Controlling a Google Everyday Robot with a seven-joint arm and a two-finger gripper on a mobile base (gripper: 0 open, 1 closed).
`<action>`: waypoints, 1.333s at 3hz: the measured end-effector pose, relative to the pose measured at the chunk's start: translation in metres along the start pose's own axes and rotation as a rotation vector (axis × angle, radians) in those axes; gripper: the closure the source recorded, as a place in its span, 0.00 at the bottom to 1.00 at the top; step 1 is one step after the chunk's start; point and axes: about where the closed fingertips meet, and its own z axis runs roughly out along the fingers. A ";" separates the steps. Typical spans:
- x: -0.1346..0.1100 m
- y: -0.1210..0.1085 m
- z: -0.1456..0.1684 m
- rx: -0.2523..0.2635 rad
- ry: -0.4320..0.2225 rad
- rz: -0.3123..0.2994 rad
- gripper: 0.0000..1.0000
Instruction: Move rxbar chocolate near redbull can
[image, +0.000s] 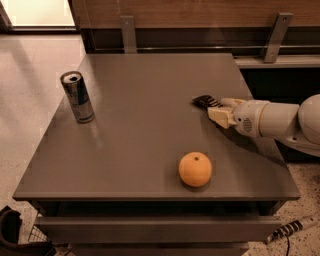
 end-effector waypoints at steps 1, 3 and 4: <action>0.000 0.000 0.000 0.000 0.000 0.000 1.00; 0.000 0.000 0.000 0.000 0.000 0.000 1.00; 0.000 0.000 0.000 0.000 0.000 0.000 1.00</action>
Offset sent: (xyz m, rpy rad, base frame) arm -0.0198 -0.0116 0.0917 -0.1930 -0.0963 -0.0314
